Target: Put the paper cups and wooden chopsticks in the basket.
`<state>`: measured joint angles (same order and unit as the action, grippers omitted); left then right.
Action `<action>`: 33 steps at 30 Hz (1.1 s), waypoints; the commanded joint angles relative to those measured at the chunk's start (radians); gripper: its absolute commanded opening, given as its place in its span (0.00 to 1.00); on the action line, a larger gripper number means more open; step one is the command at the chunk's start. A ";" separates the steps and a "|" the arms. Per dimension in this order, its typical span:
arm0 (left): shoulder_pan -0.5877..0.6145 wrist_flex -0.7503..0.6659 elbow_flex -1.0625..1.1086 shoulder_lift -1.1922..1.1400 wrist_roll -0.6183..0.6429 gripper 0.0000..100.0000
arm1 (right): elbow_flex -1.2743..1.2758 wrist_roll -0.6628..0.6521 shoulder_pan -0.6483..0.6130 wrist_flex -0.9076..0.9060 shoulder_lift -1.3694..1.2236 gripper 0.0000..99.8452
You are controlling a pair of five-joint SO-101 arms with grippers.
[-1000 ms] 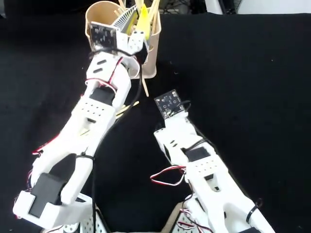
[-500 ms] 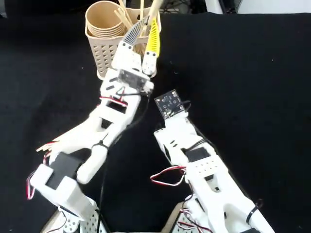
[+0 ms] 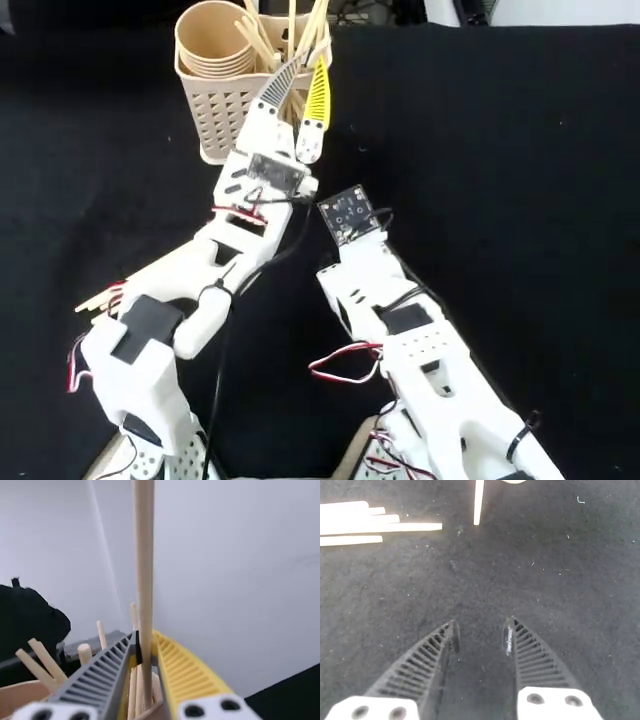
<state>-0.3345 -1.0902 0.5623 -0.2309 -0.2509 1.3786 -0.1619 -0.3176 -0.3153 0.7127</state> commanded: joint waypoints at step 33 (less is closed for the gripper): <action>0.012 0.324 -0.185 0.221 0.078 0.09 | -0.004 0.008 -0.014 0.017 0.019 0.16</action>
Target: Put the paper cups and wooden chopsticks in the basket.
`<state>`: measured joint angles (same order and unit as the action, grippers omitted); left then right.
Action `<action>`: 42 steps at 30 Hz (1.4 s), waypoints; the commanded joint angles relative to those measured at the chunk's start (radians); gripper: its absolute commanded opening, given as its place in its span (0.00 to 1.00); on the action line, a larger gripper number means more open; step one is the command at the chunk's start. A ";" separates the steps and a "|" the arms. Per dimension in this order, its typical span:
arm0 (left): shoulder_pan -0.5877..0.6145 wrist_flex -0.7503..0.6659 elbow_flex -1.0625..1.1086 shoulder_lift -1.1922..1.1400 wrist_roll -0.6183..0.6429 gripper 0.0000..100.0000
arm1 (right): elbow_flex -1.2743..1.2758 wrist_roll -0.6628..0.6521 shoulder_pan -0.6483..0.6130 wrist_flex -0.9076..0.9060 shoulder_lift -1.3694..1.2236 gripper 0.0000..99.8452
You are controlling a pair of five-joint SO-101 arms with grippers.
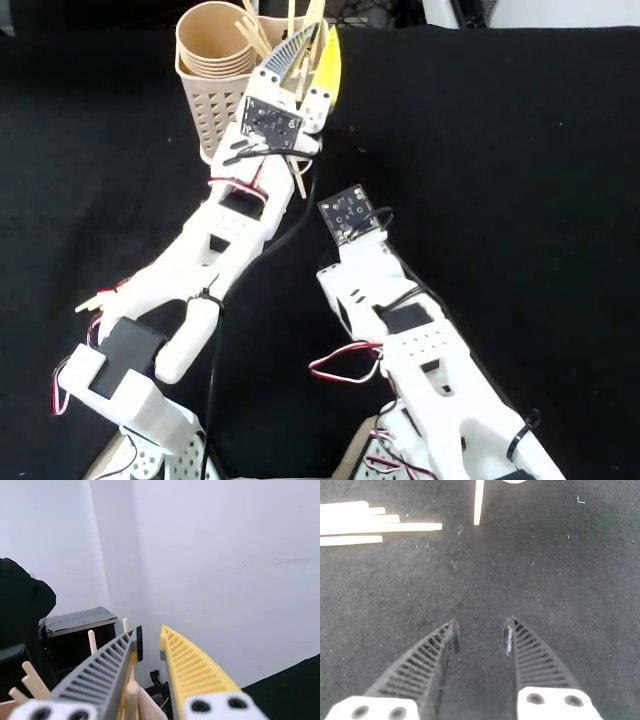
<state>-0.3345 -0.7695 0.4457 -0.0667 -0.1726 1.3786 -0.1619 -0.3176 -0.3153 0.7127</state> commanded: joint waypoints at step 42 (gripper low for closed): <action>0.065 0.827 0.039 0.875 -0.120 0.09 | 0.001 -0.034 -0.046 0.017 0.024 0.16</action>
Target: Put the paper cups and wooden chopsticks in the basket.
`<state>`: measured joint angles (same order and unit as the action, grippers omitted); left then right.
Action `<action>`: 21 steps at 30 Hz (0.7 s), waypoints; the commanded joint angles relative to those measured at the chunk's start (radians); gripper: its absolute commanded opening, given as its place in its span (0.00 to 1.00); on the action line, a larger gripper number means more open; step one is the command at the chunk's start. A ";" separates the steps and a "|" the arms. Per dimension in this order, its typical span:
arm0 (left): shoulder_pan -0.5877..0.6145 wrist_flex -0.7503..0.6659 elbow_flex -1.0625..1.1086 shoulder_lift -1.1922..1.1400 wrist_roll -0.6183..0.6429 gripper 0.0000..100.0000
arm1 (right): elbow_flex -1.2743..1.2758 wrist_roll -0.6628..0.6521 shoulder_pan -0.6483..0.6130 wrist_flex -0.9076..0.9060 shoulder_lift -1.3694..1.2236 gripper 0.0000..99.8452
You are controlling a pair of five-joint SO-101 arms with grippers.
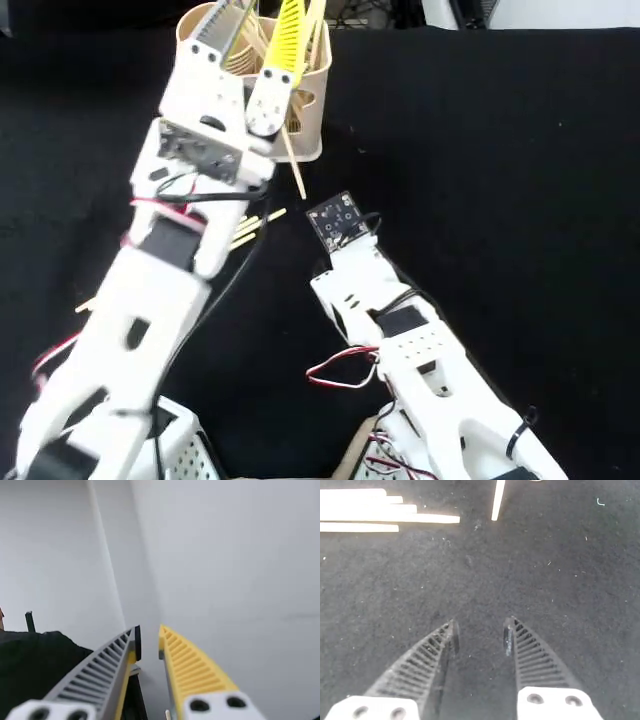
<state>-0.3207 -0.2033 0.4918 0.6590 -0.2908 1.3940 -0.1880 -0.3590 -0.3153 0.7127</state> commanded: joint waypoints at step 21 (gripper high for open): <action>0.716 0.980 0.610 0.559 -0.003 0.09 | -0.575 -0.186 -0.201 -0.520 -0.130 0.22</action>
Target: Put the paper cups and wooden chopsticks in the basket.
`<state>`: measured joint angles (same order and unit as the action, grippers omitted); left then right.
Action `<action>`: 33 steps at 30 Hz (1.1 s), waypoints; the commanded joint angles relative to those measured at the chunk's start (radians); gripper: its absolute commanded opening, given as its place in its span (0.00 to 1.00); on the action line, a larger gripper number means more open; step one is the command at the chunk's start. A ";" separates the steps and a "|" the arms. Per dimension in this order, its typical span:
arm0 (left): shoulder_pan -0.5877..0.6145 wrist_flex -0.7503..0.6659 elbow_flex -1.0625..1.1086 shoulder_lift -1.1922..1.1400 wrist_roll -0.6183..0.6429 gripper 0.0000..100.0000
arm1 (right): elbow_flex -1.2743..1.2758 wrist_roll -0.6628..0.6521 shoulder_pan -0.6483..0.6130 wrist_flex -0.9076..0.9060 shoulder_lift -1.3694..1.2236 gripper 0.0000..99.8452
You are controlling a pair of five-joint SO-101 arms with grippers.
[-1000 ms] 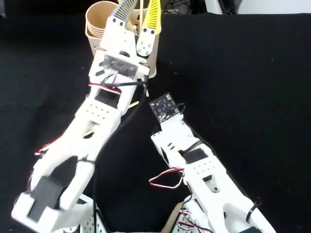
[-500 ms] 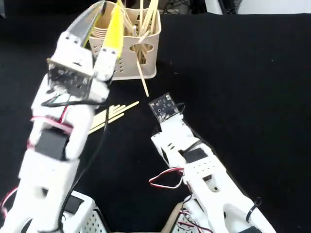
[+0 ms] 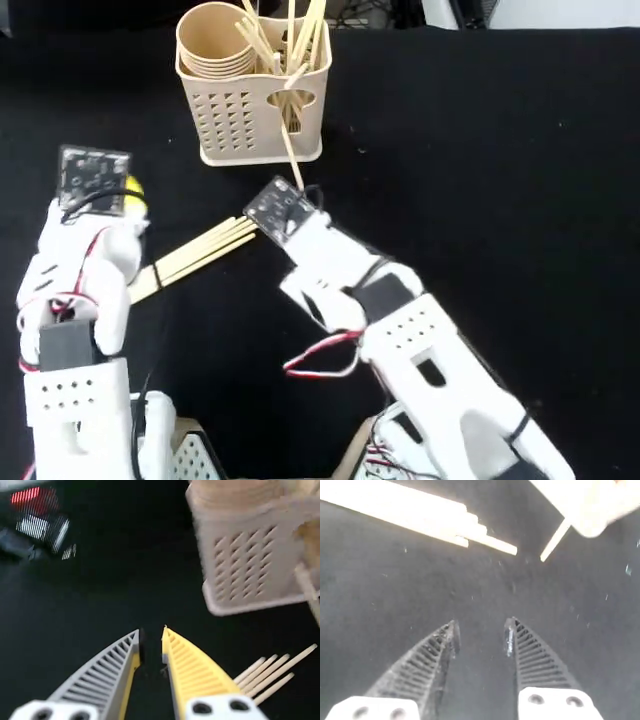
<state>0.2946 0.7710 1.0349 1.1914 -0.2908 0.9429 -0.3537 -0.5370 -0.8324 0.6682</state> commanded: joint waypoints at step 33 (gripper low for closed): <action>0.754 0.000 0.532 0.034 -0.324 0.09 | -1.449 -0.787 -0.275 -0.384 -1.494 0.27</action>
<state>1.0449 0.7741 1.5781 1.2129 -0.6068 -0.3813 -1.0579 -0.7902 -1.1301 -0.7649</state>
